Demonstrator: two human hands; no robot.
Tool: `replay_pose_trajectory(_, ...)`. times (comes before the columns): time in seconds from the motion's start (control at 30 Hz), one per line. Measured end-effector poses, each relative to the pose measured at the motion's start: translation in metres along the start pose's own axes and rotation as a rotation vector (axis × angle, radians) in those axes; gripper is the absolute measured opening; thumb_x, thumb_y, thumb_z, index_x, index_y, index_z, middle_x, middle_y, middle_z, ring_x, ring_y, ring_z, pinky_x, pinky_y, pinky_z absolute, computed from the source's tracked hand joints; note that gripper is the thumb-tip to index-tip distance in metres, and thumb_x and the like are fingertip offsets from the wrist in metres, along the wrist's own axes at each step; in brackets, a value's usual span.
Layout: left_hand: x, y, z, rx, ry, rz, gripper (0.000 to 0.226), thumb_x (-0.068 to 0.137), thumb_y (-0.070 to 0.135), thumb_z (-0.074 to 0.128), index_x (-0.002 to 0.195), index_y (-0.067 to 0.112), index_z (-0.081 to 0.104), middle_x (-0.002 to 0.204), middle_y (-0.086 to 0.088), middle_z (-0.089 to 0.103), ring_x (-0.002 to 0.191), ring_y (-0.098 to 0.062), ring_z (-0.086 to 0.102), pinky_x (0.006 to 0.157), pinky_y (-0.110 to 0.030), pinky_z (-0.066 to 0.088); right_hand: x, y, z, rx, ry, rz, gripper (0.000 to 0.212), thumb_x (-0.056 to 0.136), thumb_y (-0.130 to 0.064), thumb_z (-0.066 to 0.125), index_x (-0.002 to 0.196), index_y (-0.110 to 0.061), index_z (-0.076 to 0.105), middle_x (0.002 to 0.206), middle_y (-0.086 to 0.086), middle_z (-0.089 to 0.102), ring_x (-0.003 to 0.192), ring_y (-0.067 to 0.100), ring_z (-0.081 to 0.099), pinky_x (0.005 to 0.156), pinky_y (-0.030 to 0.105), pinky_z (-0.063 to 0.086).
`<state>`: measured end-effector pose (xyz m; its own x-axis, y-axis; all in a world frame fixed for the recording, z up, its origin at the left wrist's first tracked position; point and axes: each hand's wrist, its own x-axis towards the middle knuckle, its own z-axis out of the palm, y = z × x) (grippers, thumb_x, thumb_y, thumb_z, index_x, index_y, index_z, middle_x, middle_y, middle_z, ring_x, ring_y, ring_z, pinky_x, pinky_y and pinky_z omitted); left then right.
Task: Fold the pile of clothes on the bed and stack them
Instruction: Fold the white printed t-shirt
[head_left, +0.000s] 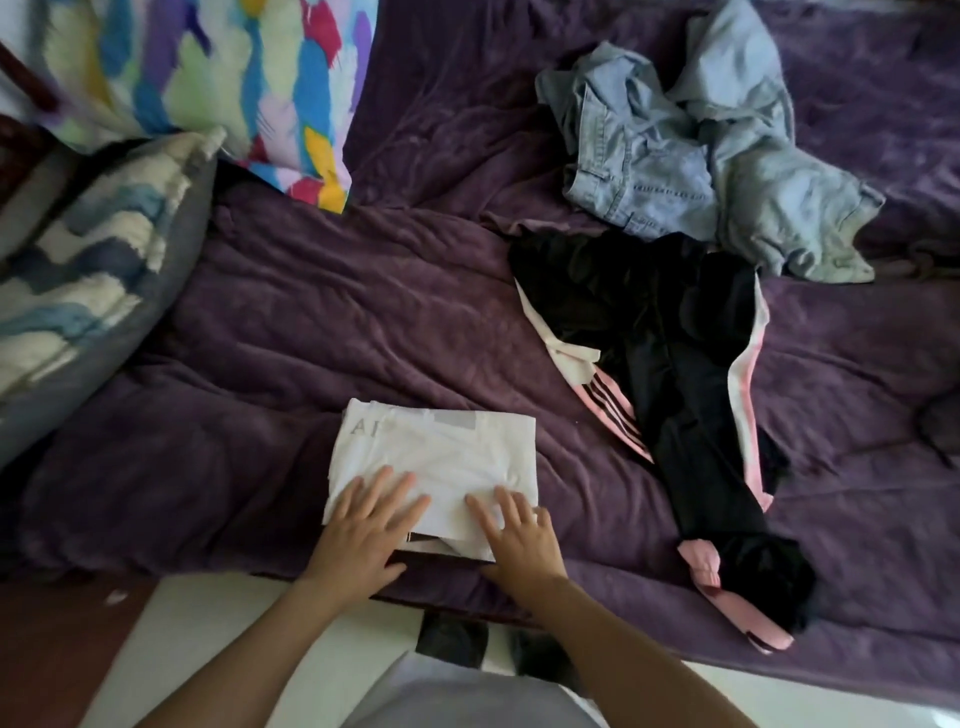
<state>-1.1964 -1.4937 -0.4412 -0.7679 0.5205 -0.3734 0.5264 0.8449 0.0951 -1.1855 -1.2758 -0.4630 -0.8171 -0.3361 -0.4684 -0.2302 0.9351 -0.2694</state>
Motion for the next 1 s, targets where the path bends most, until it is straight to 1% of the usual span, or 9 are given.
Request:
replay_pose_trajectory(0.27,0.014,-0.014,-0.01,-0.05,-0.02,0.039,0.104,0.027,0.061,0.083,0.12,0.029,0.047,0.125,-0.001,0.059,0.119,-0.026,0.04,0.096,-0.045,0.036,0.016,0.023,-0.022,-0.058,0.031,-0.086,0.11,0.009,-0.043,0.088,0.11,-0.026,0.047,0.083,-0.002,0.066,0.065,0.016,0.064,0.05,0.022,0.049)
replay_pose_trajectory(0.4,0.018,0.001,-0.016,-0.056,-0.01,-0.07,0.106,0.026,0.035,0.088,0.122,0.024,0.046,0.122,-0.007,0.056,0.113,-0.03,0.045,0.082,-0.052,0.05,0.02,0.021,-0.042,-0.082,0.122,-0.141,0.051,0.022,-0.024,0.085,0.069,-0.026,0.067,0.058,-0.009,0.056,0.045,0.012,0.054,0.033,0.013,0.031)
replay_pose_trajectory(0.5,0.025,0.009,-0.018,-0.104,-0.018,-0.128,0.101,0.032,0.018,0.088,0.124,0.022,0.046,0.113,-0.015,0.06,0.105,-0.034,0.053,0.079,-0.051,0.05,0.011,0.028,-0.065,-0.084,0.322,-0.192,0.02,0.044,-0.02,0.067,0.063,-0.026,0.07,0.057,-0.009,0.057,0.048,0.012,0.056,0.034,0.013,0.036)
replay_pose_trajectory(0.63,0.044,0.015,-0.038,-0.094,0.146,0.001,0.05,0.062,0.011,0.055,0.111,0.021,0.046,0.088,-0.003,0.07,0.076,-0.023,0.07,0.064,-0.036,0.054,-0.008,0.046,-0.08,-0.075,0.308,-0.145,0.046,0.019,-0.035,0.086,0.062,-0.028,0.07,0.057,-0.011,0.056,0.049,0.008,0.056,0.034,0.012,0.035)
replay_pose_trajectory(0.7,0.06,0.016,-0.053,-0.152,0.051,0.037,0.067,0.041,0.005,0.075,0.1,0.023,0.049,0.073,0.005,0.069,0.061,-0.014,0.068,0.049,-0.023,0.05,-0.018,0.057,-0.076,-0.015,0.348,-0.06,0.055,0.017,-0.041,0.085,0.068,-0.03,0.068,0.057,-0.012,0.056,0.048,0.006,0.056,0.036,0.012,0.035)
replay_pose_trajectory(0.77,0.072,0.024,-0.081,-0.163,0.043,0.036,0.08,0.023,0.002,0.081,0.093,0.027,0.052,0.065,0.009,0.067,0.054,-0.011,0.065,0.034,-0.015,0.034,-0.034,0.063,-0.068,0.064,0.437,-0.041,0.064,0.037,-0.046,0.083,0.094,-0.03,0.059,0.067,-0.012,0.06,0.056,0.008,0.059,0.043,0.013,0.041)
replay_pose_trajectory(0.83,0.081,0.039,-0.116,-0.232,0.053,0.098,0.055,0.057,0.004,0.07,0.104,0.029,0.053,0.074,0.004,0.068,0.065,-0.016,0.067,0.045,-0.017,0.033,-0.052,0.063,-0.058,0.015,0.537,-0.01,0.063,0.064,-0.059,0.061,0.115,-0.025,0.048,0.09,-0.008,0.066,0.074,0.011,0.063,0.057,0.016,0.051)
replay_pose_trajectory(0.9,0.098,0.06,-0.143,-0.242,0.015,0.067,0.041,0.085,0.011,0.048,0.119,0.033,0.051,0.091,0.001,0.067,0.081,-0.017,0.063,0.064,-0.023,0.044,-0.058,0.055,-0.05,-0.113,0.565,0.074,0.085,0.062,-0.076,0.041,0.126,-0.019,0.044,0.11,0.001,0.066,0.093,0.017,0.065,0.07,0.024,0.054)
replay_pose_trajectory(1.0,0.129,0.095,-0.173,-0.172,-0.065,0.113,0.034,0.084,0.018,0.05,0.116,0.029,0.055,0.111,-0.002,0.065,0.104,-0.024,0.059,0.075,-0.028,0.041,-0.056,0.046,-0.059,0.02,0.492,0.354,0.102,0.045,-0.077,0.055,0.126,-0.015,0.043,0.109,0.002,0.067,0.091,0.017,0.068,0.066,0.026,0.054)
